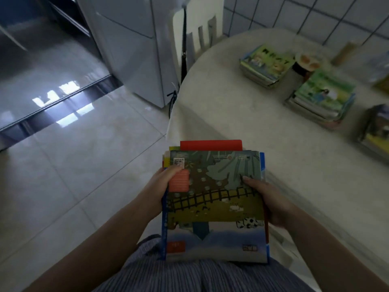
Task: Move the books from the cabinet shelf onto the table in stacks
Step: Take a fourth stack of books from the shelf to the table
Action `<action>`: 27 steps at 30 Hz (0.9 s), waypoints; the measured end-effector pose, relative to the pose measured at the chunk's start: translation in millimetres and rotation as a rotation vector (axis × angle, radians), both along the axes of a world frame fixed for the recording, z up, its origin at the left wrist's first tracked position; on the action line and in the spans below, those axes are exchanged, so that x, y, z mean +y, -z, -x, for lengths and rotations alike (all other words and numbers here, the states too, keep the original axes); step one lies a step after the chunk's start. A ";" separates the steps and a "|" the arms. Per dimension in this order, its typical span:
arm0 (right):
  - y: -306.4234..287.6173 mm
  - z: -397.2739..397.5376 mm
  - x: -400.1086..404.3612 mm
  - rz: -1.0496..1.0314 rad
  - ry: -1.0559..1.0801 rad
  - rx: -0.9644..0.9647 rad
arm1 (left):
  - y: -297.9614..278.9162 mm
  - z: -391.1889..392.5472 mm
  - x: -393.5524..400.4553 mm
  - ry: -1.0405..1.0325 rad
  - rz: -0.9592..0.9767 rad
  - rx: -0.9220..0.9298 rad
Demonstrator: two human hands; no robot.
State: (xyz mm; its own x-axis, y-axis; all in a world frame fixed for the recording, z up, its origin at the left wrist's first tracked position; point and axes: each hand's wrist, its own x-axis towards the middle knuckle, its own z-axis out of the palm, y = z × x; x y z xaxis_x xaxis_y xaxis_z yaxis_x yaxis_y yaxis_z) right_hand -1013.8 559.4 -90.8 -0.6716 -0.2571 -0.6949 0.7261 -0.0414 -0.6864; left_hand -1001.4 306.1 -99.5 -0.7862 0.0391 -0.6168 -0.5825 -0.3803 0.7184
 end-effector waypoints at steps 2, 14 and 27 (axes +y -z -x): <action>0.0 17.8 5.7 -0.021 0.071 -0.012 | -2.8 33.0 6.2 0.060 -0.004 0.007; 8.7 156.7 48.2 0.020 0.294 -0.037 | -3.0 219.7 57.0 0.234 0.089 -0.012; 34.5 250.9 61.2 0.045 0.514 -0.144 | 19.5 355.8 88.4 0.395 0.249 -0.141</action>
